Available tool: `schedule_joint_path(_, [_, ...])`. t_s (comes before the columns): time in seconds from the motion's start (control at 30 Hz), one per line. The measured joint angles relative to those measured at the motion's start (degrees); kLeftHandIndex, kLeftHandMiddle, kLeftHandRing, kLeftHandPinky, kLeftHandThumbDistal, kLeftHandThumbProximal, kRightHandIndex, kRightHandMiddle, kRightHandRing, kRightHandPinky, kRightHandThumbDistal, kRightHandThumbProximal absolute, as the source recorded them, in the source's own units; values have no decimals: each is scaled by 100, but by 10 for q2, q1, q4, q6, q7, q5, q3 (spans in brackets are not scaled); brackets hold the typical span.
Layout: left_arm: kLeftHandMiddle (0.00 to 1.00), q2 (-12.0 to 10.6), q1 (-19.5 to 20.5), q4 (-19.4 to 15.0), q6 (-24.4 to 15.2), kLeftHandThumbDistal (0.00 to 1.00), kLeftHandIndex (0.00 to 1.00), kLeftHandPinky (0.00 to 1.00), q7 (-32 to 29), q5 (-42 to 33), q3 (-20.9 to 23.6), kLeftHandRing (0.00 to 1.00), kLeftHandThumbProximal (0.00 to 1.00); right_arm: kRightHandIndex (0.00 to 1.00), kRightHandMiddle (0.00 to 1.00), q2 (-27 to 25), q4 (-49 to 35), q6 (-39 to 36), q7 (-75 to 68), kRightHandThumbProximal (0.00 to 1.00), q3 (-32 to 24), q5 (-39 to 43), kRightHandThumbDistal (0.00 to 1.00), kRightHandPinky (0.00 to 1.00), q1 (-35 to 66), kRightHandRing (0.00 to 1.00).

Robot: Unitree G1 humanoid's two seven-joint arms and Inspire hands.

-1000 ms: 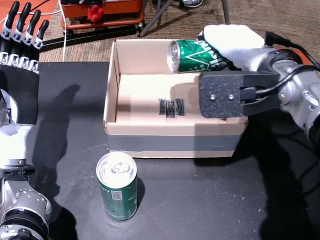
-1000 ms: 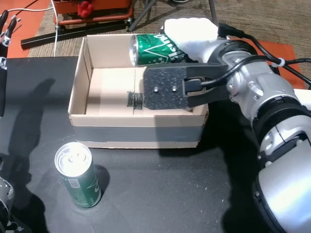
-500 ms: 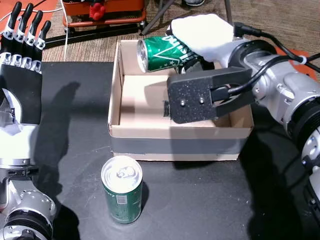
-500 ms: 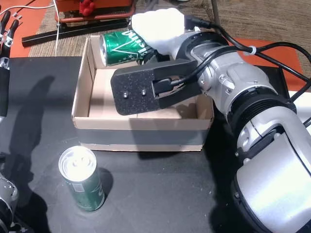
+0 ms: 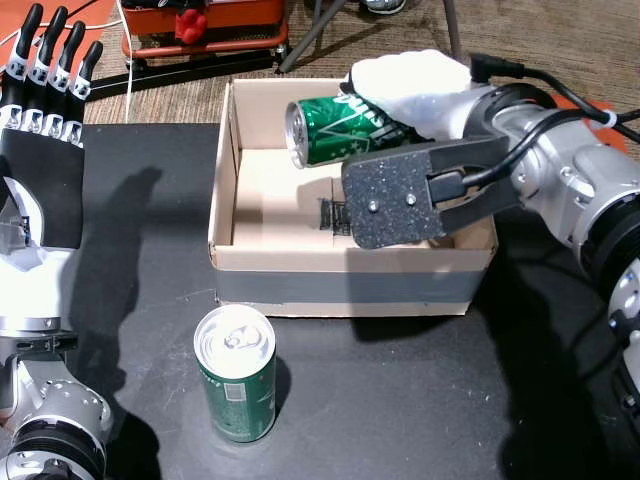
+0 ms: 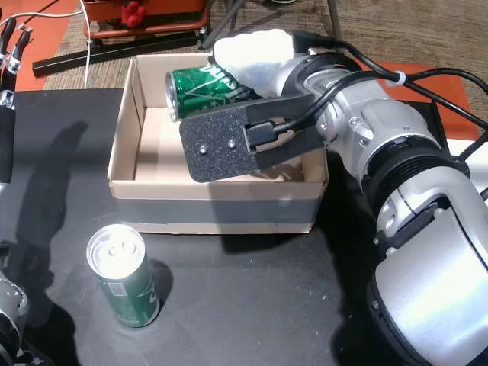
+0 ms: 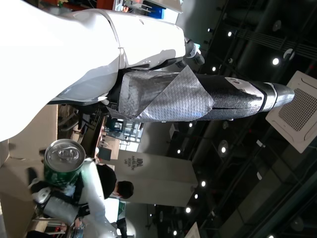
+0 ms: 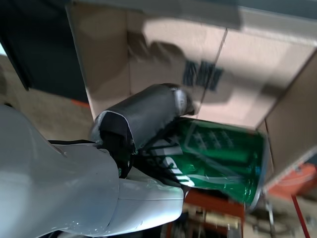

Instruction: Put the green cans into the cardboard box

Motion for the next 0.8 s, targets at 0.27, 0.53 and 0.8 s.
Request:
schedule_joint_path(0.27, [99,0,0,0,-7,93,98,100,8,1,0,99,100,99,98,2,0,38,76,47,-13,18,100,95,-1,98])
schedule_joint_path(0.53, [99,0,0,0,-10,91,98,100,13,1,-2,99,100,98,100,8,0,49,93,48,-15,21,100,100,-5,100])
schedule_joint_path(0.8, [99,0,0,0,-11,88,99,100,13,1,-2,100,100,90,98,8,0,52,95,41,-20,25,100,97,-5,100])
